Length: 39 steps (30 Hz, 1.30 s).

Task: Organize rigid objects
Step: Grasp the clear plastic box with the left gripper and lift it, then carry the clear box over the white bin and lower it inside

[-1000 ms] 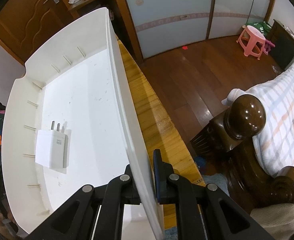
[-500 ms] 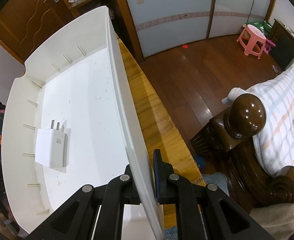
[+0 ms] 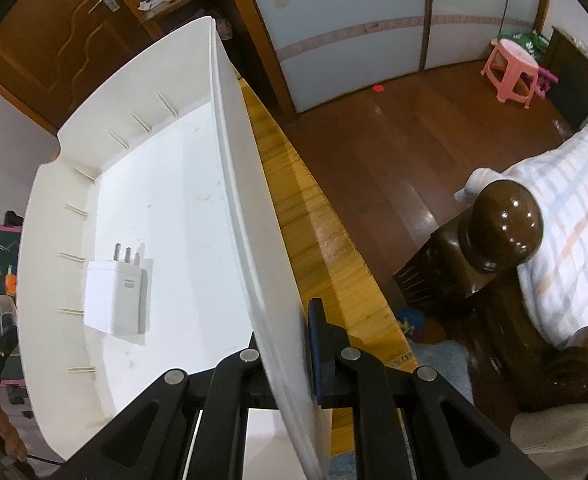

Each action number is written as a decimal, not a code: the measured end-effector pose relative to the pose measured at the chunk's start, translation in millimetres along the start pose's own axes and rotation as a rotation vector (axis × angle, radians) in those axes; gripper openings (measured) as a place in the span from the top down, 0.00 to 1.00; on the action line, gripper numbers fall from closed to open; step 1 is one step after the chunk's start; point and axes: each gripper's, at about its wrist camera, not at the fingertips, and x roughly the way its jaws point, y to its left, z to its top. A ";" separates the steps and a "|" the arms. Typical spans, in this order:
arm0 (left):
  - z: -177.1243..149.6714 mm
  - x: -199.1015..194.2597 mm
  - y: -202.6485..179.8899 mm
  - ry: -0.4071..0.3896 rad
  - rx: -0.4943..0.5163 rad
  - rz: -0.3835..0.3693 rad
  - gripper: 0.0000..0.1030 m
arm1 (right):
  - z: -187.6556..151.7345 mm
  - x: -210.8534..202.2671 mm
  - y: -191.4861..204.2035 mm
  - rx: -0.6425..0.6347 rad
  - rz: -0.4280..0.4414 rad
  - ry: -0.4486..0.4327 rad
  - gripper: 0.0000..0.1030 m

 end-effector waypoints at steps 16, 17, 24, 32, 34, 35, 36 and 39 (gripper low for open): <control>21.4 -16.4 -59.2 -0.033 0.092 -0.096 0.35 | 5.3 3.9 -3.2 -0.031 0.027 0.038 0.89; 22.2 -16.3 -60.9 -0.031 0.092 -0.100 0.35 | 5.3 3.6 -2.6 -0.036 0.025 0.039 0.89; 25.0 -11.2 -72.7 -0.012 0.090 -0.116 0.35 | 5.2 2.3 -1.0 -0.045 0.037 0.040 0.89; 29.4 -3.6 -86.1 0.005 0.100 -0.116 0.35 | 5.1 8.2 -10.6 -0.013 0.073 0.064 0.90; 30.0 -2.8 -89.0 0.001 0.107 -0.107 0.35 | 5.3 2.1 -3.2 -0.046 0.049 0.035 0.90; 30.2 -2.1 -89.7 -0.001 0.108 -0.104 0.35 | 6.2 1.0 -0.4 -0.057 0.039 0.031 0.89; 30.2 -1.5 -90.0 0.000 0.108 -0.104 0.35 | 7.7 0.9 1.1 -0.063 0.035 0.031 0.88; 29.9 1.9 -92.3 0.008 0.107 -0.102 0.35 | 11.0 3.4 0.6 -0.052 0.054 0.035 0.87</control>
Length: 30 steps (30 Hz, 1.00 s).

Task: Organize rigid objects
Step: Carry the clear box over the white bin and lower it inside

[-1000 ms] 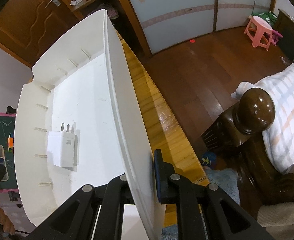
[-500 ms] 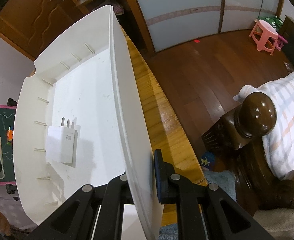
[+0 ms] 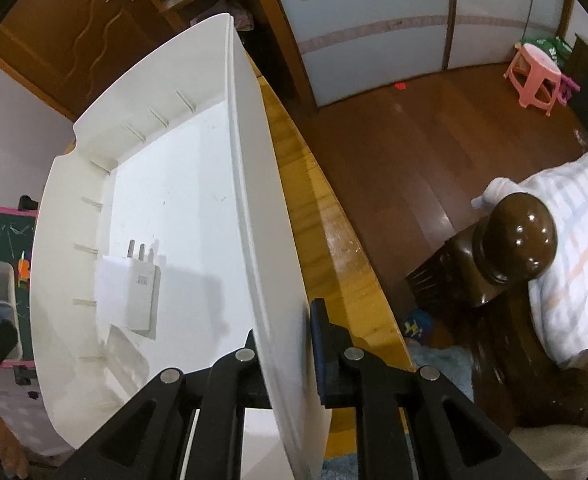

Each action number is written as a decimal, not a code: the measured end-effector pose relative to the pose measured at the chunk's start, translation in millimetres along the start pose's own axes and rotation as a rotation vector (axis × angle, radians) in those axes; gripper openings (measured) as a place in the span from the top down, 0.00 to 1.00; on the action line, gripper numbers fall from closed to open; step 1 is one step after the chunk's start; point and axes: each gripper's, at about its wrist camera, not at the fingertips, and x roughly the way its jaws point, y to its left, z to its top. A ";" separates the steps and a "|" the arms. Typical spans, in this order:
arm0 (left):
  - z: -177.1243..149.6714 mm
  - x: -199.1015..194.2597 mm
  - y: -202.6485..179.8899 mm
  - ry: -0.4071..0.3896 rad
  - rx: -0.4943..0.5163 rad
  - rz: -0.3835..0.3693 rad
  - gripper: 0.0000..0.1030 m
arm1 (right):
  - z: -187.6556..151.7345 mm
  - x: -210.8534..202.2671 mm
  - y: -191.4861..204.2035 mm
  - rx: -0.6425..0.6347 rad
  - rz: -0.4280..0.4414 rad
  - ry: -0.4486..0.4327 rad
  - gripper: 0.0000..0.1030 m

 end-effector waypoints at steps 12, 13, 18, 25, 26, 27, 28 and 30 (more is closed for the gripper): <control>4.0 8.2 -3.5 0.001 -0.001 -0.011 0.35 | 3.1 3.0 -0.7 -0.004 -0.003 0.001 0.87; 4.5 8.4 -3.1 0.000 -0.004 -0.012 0.35 | 2.5 2.9 -0.9 -0.005 -0.003 -0.002 0.87; 8.3 14.9 -4.4 0.011 -0.011 -0.017 0.35 | 0.5 2.0 0.8 -0.004 -0.019 -0.010 0.87; 21.4 40.9 -13.2 0.051 -0.020 -0.033 0.35 | 0.6 -1.2 6.2 -0.017 -0.047 -0.019 0.87; 23.8 45.3 -15.2 0.059 -0.021 -0.033 0.35 | 0.5 -1.6 6.5 -0.018 -0.050 -0.023 0.87; 25.7 48.4 -17.1 0.063 -0.019 -0.031 0.35 | 0.4 -2.0 6.9 -0.020 -0.052 -0.026 0.87; 27.6 51.4 -19.1 0.066 -0.016 -0.028 0.35 | 0.6 -2.1 6.8 -0.020 -0.052 -0.027 0.87; 32.0 57.8 -23.3 0.076 -0.012 -0.019 0.35 | 0.5 -2.7 6.8 -0.020 -0.052 -0.031 0.87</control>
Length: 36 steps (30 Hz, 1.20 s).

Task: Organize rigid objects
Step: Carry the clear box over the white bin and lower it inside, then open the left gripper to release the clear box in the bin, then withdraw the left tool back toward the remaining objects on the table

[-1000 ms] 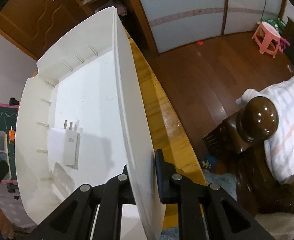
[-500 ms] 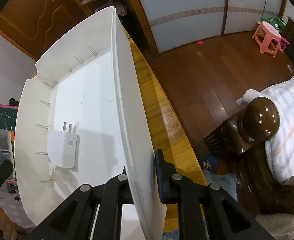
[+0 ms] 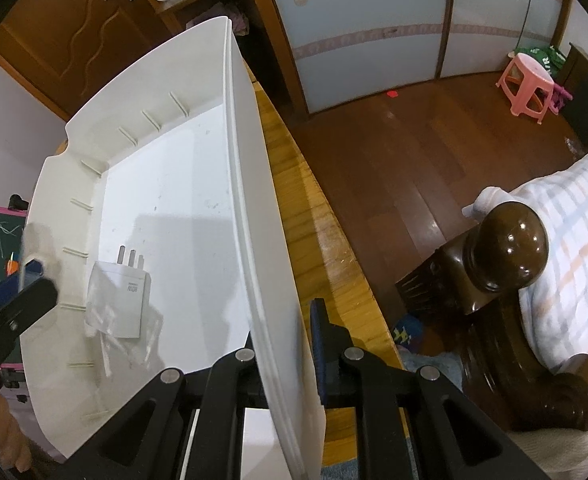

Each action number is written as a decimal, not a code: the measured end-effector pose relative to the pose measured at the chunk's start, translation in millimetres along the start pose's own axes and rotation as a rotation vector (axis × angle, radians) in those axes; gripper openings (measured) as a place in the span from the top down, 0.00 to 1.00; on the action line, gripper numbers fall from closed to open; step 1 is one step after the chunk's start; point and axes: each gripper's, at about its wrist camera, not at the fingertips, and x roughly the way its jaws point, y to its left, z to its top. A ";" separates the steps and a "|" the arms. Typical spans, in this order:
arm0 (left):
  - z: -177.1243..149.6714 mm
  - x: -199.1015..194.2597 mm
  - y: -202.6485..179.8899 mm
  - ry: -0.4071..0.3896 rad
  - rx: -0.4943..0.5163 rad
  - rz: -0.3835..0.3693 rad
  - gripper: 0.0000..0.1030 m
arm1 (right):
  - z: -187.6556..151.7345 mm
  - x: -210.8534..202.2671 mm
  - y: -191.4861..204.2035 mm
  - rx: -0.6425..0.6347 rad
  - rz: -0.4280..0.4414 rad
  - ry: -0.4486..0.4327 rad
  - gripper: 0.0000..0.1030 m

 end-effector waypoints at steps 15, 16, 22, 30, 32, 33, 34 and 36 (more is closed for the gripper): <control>11.5 51.5 -15.5 0.118 0.007 0.073 0.34 | -1.2 -1.4 -0.4 -0.002 -0.010 -0.017 0.87; 11.9 52.1 -15.8 0.122 0.007 0.075 0.33 | -1.0 -1.1 -0.5 0.000 -0.011 -0.014 0.87; 10.8 50.1 -16.4 0.135 -0.002 0.071 0.18 | -1.3 -2.0 -1.0 0.004 -0.007 -0.024 0.87; -1.6 9.0 0.4 0.061 -0.027 0.058 0.18 | -1.4 -2.6 0.8 -0.011 -0.016 -0.030 0.87; -7.2 -6.4 5.3 0.031 -0.030 0.055 0.17 | -1.2 -2.9 1.3 -0.013 -0.021 -0.031 0.87; -8.6 -12.0 7.7 0.021 -0.032 0.054 0.17 | -1.2 -3.0 1.7 -0.014 -0.025 -0.033 0.87; -10.7 -18.3 10.8 0.012 -0.036 0.052 0.17 | -1.1 -3.1 1.8 -0.014 -0.030 -0.034 0.87; -10.7 -28.5 12.7 -0.004 -0.046 0.046 0.16 | -1.3 -3.1 1.4 -0.012 -0.029 -0.035 0.87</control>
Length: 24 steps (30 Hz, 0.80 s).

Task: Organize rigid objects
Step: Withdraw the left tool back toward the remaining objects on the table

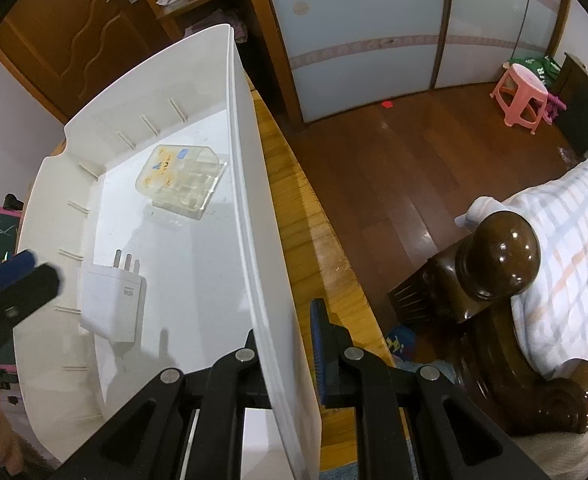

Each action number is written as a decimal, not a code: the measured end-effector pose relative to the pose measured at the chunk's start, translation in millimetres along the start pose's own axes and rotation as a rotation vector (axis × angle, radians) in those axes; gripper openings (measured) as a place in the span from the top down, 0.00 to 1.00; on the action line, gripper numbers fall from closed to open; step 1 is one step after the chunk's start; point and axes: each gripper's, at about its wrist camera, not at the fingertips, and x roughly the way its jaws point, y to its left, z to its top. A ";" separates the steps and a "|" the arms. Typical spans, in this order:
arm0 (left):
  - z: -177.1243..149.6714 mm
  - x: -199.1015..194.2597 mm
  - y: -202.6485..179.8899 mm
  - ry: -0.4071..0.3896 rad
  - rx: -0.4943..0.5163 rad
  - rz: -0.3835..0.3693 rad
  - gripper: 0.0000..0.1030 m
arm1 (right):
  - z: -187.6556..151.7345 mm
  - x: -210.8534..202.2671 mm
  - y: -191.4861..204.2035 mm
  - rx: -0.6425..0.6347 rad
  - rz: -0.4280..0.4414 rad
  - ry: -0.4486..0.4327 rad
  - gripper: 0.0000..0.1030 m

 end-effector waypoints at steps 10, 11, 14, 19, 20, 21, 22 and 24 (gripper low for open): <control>-15.8 -52.6 18.1 -0.126 -0.048 0.060 0.16 | 1.0 1.6 -2.8 0.004 0.009 0.002 0.87; -19.2 -59.8 22.9 -0.144 -0.055 0.079 0.16 | 1.0 1.5 -2.2 -0.001 0.005 0.001 0.87; -29.2 -77.7 40.1 -0.185 -0.085 0.123 0.16 | 0.6 0.9 -0.3 -0.013 -0.004 -0.003 0.87; -44.6 -102.5 78.6 -0.237 -0.177 0.179 0.07 | 0.3 0.2 1.1 -0.010 -0.006 -0.004 0.87; -48.0 -108.0 88.7 -0.248 -0.198 0.196 0.05 | 0.4 0.3 1.6 -0.013 -0.009 -0.004 0.87; -51.5 -113.0 97.7 -0.261 -0.218 0.213 0.04 | 0.3 0.3 1.7 -0.014 -0.010 -0.004 0.87; -55.6 -120.2 111.0 -0.276 -0.246 0.239 0.04 | 0.1 0.1 1.9 -0.014 -0.010 -0.004 0.87; -62.6 -130.1 128.4 -0.293 -0.285 0.272 0.04 | 0.1 0.0 2.1 -0.011 -0.009 -0.005 0.87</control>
